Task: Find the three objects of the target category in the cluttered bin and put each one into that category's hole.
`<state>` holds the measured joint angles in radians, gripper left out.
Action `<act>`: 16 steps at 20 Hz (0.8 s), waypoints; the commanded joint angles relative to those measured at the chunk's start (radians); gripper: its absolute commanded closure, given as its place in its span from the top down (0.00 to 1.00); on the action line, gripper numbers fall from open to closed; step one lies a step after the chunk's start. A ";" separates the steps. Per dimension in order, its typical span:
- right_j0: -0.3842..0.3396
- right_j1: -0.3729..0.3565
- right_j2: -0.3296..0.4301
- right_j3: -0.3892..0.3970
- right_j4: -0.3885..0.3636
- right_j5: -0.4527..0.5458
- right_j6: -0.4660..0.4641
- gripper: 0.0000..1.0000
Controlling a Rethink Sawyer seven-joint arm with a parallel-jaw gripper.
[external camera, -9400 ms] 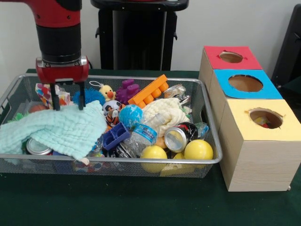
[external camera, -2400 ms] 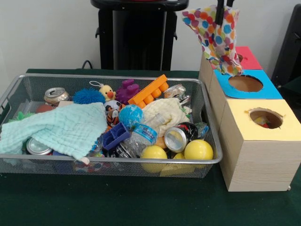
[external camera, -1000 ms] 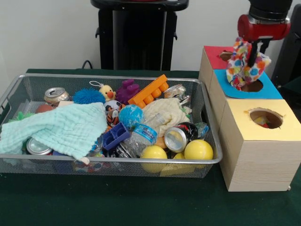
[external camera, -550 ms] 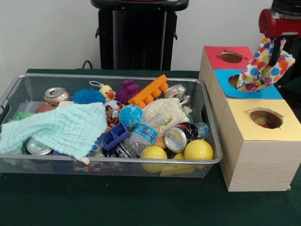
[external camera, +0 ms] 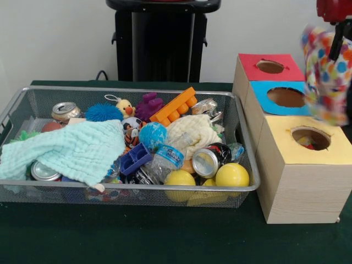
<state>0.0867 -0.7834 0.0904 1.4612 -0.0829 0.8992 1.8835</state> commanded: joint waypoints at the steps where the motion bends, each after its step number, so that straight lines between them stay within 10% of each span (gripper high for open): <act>1: -0.035 0.018 -0.006 -0.098 0.018 0.162 0.135 0.00; 16: -0.062 0.103 -0.003 -0.091 -0.015 0.010 0.109 0.00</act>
<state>0.0674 -0.7610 0.0843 1.3360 -0.0831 0.9481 1.8835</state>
